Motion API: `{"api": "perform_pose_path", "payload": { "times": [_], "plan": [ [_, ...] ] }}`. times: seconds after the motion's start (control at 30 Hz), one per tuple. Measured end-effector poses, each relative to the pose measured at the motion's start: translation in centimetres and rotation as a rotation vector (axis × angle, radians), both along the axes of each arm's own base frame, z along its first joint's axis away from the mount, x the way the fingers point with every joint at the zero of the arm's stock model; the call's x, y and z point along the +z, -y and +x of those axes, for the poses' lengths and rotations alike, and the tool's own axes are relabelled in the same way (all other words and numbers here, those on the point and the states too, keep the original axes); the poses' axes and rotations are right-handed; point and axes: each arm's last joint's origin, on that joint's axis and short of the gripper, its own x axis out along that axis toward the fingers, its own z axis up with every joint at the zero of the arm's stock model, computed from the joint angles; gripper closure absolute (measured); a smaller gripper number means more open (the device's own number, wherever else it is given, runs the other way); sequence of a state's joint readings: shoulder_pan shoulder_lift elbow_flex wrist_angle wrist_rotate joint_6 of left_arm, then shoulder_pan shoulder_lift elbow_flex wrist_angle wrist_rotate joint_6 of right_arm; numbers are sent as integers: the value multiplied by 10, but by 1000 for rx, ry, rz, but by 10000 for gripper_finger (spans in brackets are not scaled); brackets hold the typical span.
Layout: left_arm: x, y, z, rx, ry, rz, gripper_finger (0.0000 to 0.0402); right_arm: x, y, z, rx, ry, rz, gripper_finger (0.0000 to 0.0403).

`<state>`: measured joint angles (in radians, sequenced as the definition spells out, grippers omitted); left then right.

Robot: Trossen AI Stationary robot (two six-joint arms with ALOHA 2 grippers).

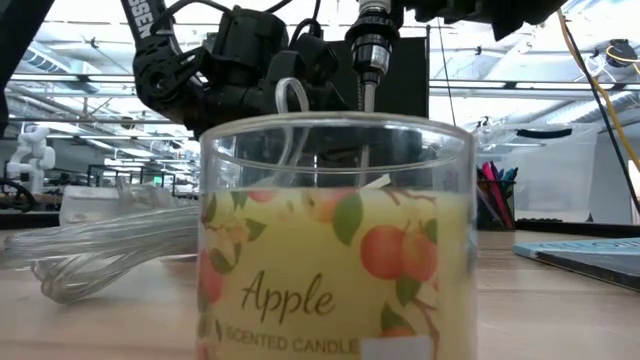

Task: Screw lightbulb
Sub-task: Remove the white lightbulb from the brown lamp

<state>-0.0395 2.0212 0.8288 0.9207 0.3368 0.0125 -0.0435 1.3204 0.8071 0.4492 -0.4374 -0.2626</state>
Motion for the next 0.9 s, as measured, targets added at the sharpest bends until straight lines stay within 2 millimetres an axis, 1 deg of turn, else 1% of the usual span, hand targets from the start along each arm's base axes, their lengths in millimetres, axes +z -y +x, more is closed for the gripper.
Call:
{"api": "perform_pose_path", "payload": {
  "times": [0.23, 0.37, 0.47, 0.57, 0.73, 0.9],
  "plan": [
    [-1, -1, 0, 78, -3, 18, 372, 4, -4, -1, -44, -24, 100, 112],
    [0, 1, 1, 138, -4, 28, 372, 6, -6, -4, -106, -33, 98, 84],
    [0, 1, 1, 197, -2, 40, 372, 10, -5, -8, -123, -38, 99, 77],
    [0, -1, 2, 269, -2, 46, 372, 12, -5, -13, -144, -53, 99, 78],
    [0, -4, 2, 371, -2, 60, 372, 14, -5, -20, -229, -90, 94, 80],
    [0, -7, 2, 440, -5, 58, 372, 12, -8, -23, -248, -142, 114, 80]
  ]
}}
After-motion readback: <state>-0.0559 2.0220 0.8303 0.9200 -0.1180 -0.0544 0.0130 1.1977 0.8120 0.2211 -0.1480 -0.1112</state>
